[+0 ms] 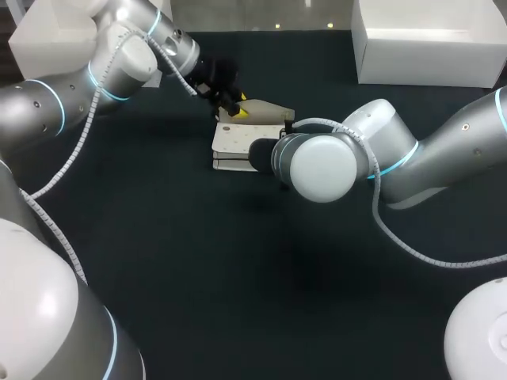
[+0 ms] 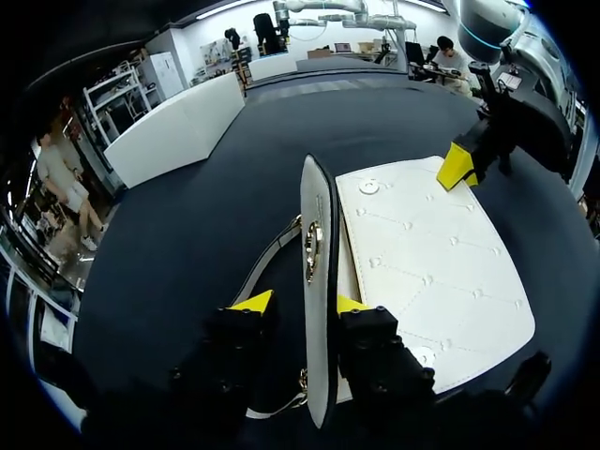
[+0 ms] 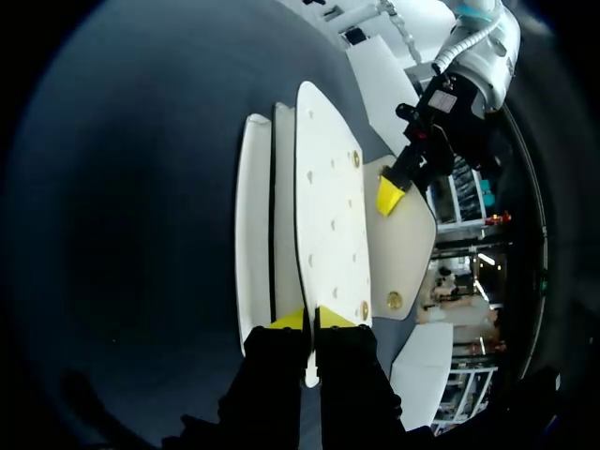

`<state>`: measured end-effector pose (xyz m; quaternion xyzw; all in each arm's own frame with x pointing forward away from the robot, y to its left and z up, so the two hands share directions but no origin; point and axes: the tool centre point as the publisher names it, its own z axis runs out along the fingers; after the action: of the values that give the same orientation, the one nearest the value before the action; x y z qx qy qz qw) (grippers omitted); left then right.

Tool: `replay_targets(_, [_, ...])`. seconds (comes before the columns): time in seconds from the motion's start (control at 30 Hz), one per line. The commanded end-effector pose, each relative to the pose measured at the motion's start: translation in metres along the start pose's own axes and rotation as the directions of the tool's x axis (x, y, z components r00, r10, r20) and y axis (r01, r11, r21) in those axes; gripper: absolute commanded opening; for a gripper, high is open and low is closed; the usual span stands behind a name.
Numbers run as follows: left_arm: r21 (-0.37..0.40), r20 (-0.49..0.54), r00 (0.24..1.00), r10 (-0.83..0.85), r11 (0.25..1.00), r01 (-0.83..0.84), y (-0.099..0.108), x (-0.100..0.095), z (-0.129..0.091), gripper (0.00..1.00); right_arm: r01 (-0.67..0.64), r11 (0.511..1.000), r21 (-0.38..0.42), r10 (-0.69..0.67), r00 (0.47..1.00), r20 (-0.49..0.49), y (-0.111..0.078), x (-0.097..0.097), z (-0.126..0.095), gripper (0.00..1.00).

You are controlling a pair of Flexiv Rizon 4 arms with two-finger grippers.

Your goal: Pick up the bag, open it, inspect its contents, close it, and place it on the opposite side

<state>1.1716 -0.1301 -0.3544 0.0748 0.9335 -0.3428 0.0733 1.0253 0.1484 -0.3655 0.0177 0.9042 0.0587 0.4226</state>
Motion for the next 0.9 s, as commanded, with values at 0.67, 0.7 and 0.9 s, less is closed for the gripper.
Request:
replay_targets(0.67, [0.024,-0.035,0.999,-0.016,1.000,0.017,0.002,-0.007,0.000,0.00,0.005,1.000,-0.015,-0.004,0.998,0.059,0.000,0.003,-0.002,0.27])
replay_targets(0.7, [0.025,-0.033,0.999,-0.014,1.000,0.015,0.000,-0.007,-0.002,0.00,0.006,1.000,-0.024,-0.005,0.998,0.056,0.000,0.002,-0.003,0.47])
replay_targets(0.9, [0.030,-0.013,1.000,-0.003,1.000,0.003,-0.009,-0.007,-0.016,0.00,0.007,0.999,-0.035,-0.006,0.999,0.040,0.004,-0.008,-0.021,1.00])
